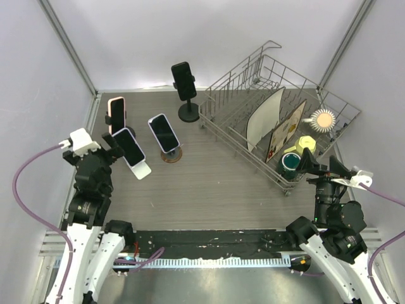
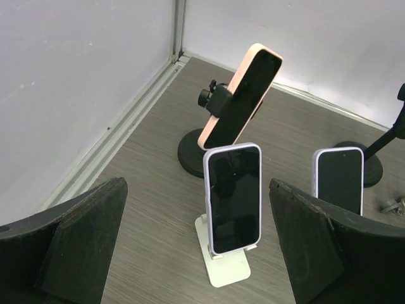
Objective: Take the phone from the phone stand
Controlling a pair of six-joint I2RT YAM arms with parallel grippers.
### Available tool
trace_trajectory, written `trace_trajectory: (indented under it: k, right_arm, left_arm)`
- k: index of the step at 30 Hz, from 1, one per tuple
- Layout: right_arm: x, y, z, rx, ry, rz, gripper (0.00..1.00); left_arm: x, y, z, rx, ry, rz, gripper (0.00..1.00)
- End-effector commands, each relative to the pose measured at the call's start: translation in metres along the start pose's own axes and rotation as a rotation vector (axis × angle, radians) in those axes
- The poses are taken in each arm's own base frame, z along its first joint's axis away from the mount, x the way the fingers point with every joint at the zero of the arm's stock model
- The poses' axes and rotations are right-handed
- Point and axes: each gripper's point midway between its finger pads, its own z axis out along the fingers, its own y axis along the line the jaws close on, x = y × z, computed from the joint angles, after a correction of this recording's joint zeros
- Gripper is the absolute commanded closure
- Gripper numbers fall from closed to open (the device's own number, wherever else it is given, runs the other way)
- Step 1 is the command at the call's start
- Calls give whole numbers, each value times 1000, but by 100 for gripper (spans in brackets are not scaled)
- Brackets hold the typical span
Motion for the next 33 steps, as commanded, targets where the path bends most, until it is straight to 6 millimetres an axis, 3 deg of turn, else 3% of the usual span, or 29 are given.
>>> trace_trajectory:
  k: [1,6,7,9,10,11,13,14,17,18,20,25,29,33]
  right_arm:
    - [-14,4,-2,-25,-30,37,2]
    - [-13,8,-2,-50,-27,36,2]
    - [-13,9,-2,-56,-25,35,2]
    - [-11,11,-2,-67,-22,31,2]
    - [-12,12,-2,-69,-23,29,2]
    - [-11,13,-2,-73,-20,26,2]
    - [-11,14,-3,-81,-19,26,2]
    - [-11,15,-3,-87,-17,25,2]
    - [-9,18,-3,-106,-13,26,3]
    - [-8,19,-3,-108,-9,22,3]
    - [-8,19,-3,-113,-10,20,2]
    - [-6,21,-3,-122,-8,11,2]
    - [-6,21,-3,-122,-12,5,2]
    - [-3,21,-2,-120,-11,-8,2]
  left_arm:
    - [-26,-22,12,64,17,72,0]
    - [-20,-49,48,97,147,212,0]
    - [-18,-60,63,109,192,228,0]
    - [-10,-74,75,183,253,210,0]
    - [-17,-80,81,201,252,195,1]
    - [-9,-78,95,190,286,194,1]
    - [-15,-77,109,192,281,174,1]
    - [-12,-65,125,162,295,162,1]
    - [-14,-64,144,203,307,115,1]
    - [-5,-66,152,218,331,111,1]
    - [-5,-71,161,267,327,104,1]
    - [18,-81,186,344,389,96,2]
    - [29,-93,195,441,409,82,7]
    - [37,-93,203,464,413,112,12]
